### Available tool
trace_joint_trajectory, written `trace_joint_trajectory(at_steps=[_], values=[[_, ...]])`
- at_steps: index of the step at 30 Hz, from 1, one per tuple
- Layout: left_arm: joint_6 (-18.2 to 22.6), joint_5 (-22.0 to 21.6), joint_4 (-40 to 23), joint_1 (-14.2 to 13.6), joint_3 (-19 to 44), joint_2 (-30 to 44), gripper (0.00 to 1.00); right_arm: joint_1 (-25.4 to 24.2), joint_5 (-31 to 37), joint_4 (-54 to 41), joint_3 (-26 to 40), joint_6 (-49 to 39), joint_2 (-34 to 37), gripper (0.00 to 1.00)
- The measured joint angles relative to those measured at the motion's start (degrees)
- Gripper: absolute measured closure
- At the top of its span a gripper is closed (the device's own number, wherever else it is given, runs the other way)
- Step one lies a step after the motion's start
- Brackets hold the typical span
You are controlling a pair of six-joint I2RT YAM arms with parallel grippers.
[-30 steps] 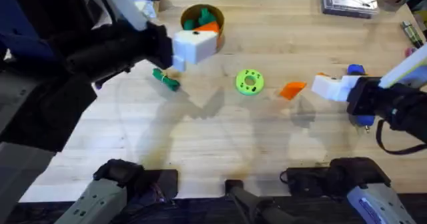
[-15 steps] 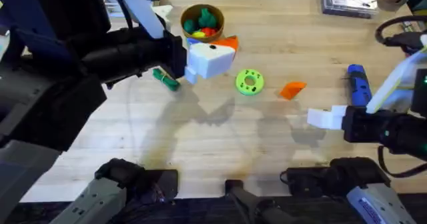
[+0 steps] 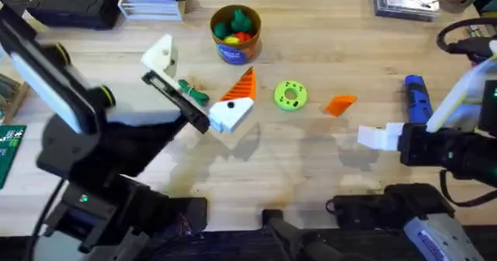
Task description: Pick up the gripper from the table and insert it into the empty holder that is missing its gripper. Then pick up a screw, insert it into the mounting hole, and use the screwdriver to tighten it. Finally, clean up the table by picking up the vegetable and placing it into the bucket.
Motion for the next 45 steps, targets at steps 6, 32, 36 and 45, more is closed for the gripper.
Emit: trace_joint_trajectory(at_steps=[6,32,36,45], values=[[-1.0,-2.8,1.6,0.7,-7.9,-7.5,0.015,0.0,0.0,0.0,0.0,0.0,0.0,0.008],[-2.5,9.0,-16.8,8.4,-11.8,-21.8,0.015,0.0,0.0,0.0,0.0,0.0,0.0,0.008],[-2.2,15.3,-17.1,8.4,-11.8,-21.8,0.015,0.0,0.0,0.0,0.0,0.0,0.0,0.008],[-2.1,29.6,-18.6,8.4,-11.6,-21.8,0.015,0.0,0.0,0.0,0.0,0.0,0.0,0.008]])
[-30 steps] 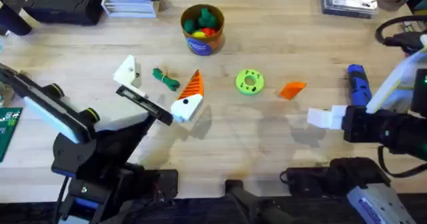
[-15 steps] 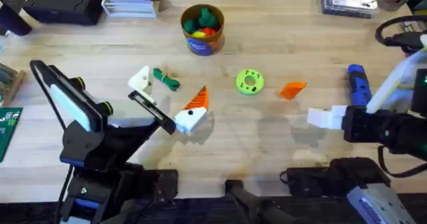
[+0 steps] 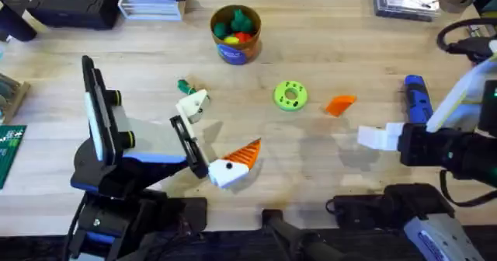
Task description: Pick up the gripper from the table and insert it into the empty holder that is missing its gripper. Then pick up a screw, insert it into the mounting hole, and use the screwdriver to tighten it. Finally, clean up the table by picking up the vegetable and placing it into the bucket.
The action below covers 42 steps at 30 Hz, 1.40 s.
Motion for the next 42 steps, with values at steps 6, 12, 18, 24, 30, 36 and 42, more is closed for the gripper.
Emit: trace_joint_trajectory(at_steps=[6,12,18,24,30,36,42], values=[[0.0,3.4,-0.4,0.0,0.0,0.0,0.015,0.0,0.0,0.0,0.0,0.0,0.0,0.008],[0.0,4.2,-0.4,0.0,0.0,0.0,0.016,0.0,0.0,0.0,0.0,0.0,0.0,0.008],[0.0,4.7,-0.5,0.0,0.0,0.0,0.015,0.0,0.0,0.0,0.0,0.0,0.0,0.008],[0.0,4.8,-0.5,0.0,0.0,0.0,0.015,0.0,0.7,0.1,0.0,-0.2,0.0,0.008],[0.0,4.8,-0.5,0.0,0.0,0.0,0.015,0.0,12.5,-0.7,0.0,-3.8,0.0,0.008],[0.0,4.8,-0.5,0.0,0.0,0.0,0.015,0.0,17.5,-1.8,0.0,-5.4,0.0,0.008],[0.0,4.8,-0.5,0.0,0.0,0.0,0.015,0.0,8.3,8.4,0.0,-5.5,0.0,0.008]])
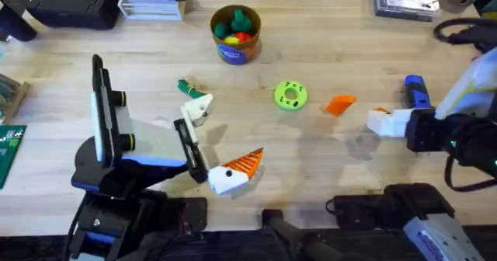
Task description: Pick up the gripper from the table and insert it into the empty holder that is missing its gripper. Then pick up a screw, insert it into the mounting hole, and use the screwdriver to tighten it. Finally, clean up the table by picking up the vegetable and placing it into the bucket.
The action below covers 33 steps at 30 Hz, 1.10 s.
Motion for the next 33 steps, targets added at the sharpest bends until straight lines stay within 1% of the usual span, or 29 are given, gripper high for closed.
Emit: trace_joint_trajectory(at_steps=[5,10,13,15,17,21,23,25,27,29,31,33], values=[[0.0,0.0,0.0,0.0,0.0,0.0,0.016,0.0,-10.7,5.1,0.0,0.0,0.0,0.008],[0.0,0.0,0.0,0.0,0.0,0.0,0.015,0.0,-21.5,7.7,0.0,0.9,0.0,0.008],[0.0,0.0,0.0,0.0,0.0,0.0,0.015,0.0,-25.2,11.0,0.1,1.6,0.2,0.008],[0.0,0.0,0.0,0.0,0.0,0.0,0.015,0.0,-26.7,10.4,0.9,1.5,1.6,0.008],[0.0,0.0,0.0,0.0,0.0,0.0,0.015,0.1,-27.6,7.8,2.9,0.4,5.1,0.008],[0.0,0.1,0.0,0.0,0.0,0.0,0.016,2.1,-26.5,-1.5,10.8,-5.3,15.7,0.008],[0.0,0.1,0.0,0.0,0.0,0.0,0.015,3.9,-23.4,-5.4,15.6,-8.6,21.4,0.008],[0.0,0.2,0.0,0.0,0.0,0.0,0.016,5.5,-19.1,-6.9,19.5,-11.1,26.8,0.008],[0.0,0.2,0.0,0.0,0.0,0.0,0.015,6.2,-15.4,-6.8,21.7,-12.6,31.0,0.008],[0.0,0.2,0.0,0.0,0.0,0.0,0.015,6.3,-12.5,-6.5,22.5,-13.7,34.6,0.008],[0.0,0.2,0.0,0.0,0.0,0.0,0.015,6.3,-10.9,-6.2,22.5,-15.3,37.7,0.008],[0.0,0.2,0.0,0.0,0.0,0.0,0.016,6.4,-10.7,-6.1,22.5,-18.2,40.5,0.008]])
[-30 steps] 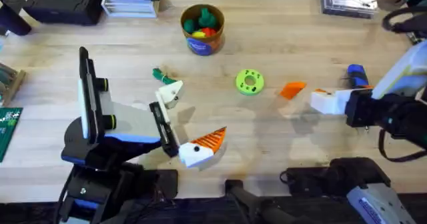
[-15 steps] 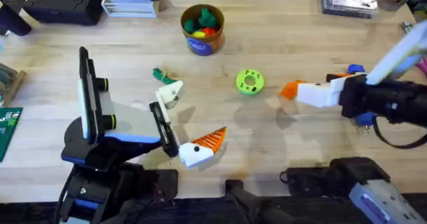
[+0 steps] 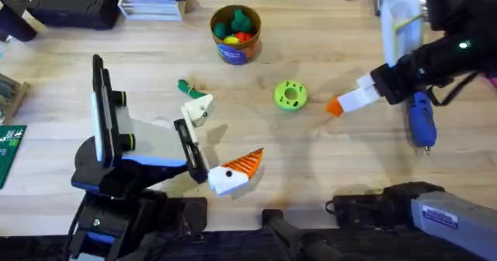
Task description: Pick up the gripper from the table and insert it into the empty holder that is missing its gripper. Then pick up a screw, insert it into the mounting hole, and use the screwdriver to tighten it. Finally, clean up the table by picking up the vegetable and placing it into the bucket.
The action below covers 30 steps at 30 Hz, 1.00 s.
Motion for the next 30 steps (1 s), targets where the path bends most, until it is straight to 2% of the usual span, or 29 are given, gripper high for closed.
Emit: trace_joint_trajectory(at_steps=[6,10,13,22,30], values=[[0.0,0.0,0.0,0.0,0.0,0.0,0.016,1.9,-0.2,0.8,0.0,-7.7,6.8,0.026],[0.0,0.0,0.0,0.0,0.0,0.0,0.015,2.4,-0.2,1.9,0.0,-9.6,10.2,0.188],[0.0,0.0,0.0,0.0,0.0,0.0,0.015,2.4,-0.2,1.9,0.0,-10.3,12.0,0.268],[0.0,0.0,0.0,0.0,0.0,0.0,0.016,2.4,-0.2,1.6,0.0,-10.9,13.5,0.323],[0.0,0.0,0.0,0.0,0.0,0.0,0.015,2.4,-0.2,1.9,0.0,-10.9,13.5,0.522]])
